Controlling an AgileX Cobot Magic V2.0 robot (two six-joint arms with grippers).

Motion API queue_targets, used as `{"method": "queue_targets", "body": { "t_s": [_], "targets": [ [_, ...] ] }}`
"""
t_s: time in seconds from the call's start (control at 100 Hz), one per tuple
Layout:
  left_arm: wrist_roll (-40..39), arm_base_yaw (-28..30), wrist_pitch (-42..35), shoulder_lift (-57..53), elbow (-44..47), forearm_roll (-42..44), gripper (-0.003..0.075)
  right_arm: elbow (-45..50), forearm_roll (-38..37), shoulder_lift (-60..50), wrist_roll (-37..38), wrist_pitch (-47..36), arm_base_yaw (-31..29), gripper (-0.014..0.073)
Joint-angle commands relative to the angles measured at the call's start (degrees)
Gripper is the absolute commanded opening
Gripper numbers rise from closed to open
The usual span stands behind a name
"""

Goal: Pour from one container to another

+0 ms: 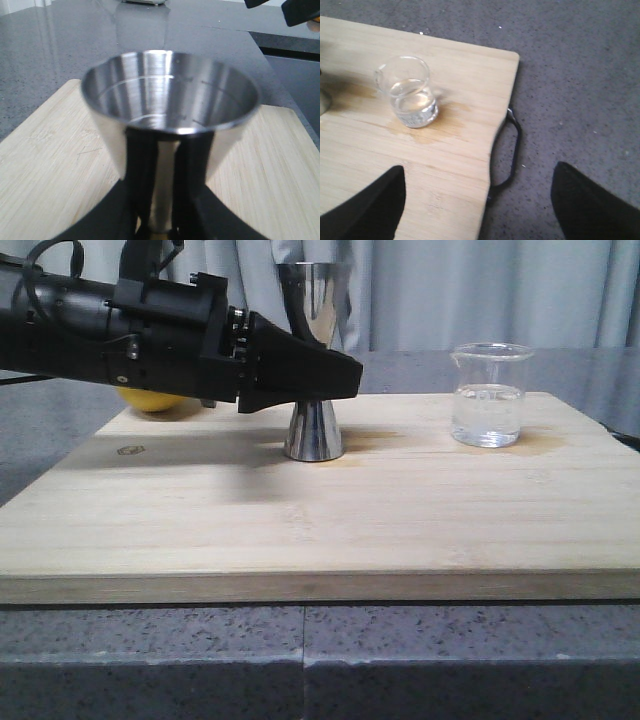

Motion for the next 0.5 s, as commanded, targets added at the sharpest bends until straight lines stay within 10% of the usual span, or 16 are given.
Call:
{"method": "queue_targets", "body": {
  "t_s": [0.0, 0.49],
  "targets": [
    [-0.6, -0.4, 6.6, -2.6, -1.5, -4.5, 0.0041, -1.9, 0.6, 0.4, -0.6, -5.5, 1.3, 0.0542],
    [-0.6, -0.4, 6.2, -2.6, -1.5, -4.5, 0.0041, 0.7, 1.6, 0.9, -0.7, -16.4, 6.1, 0.0542]
  ]
}}
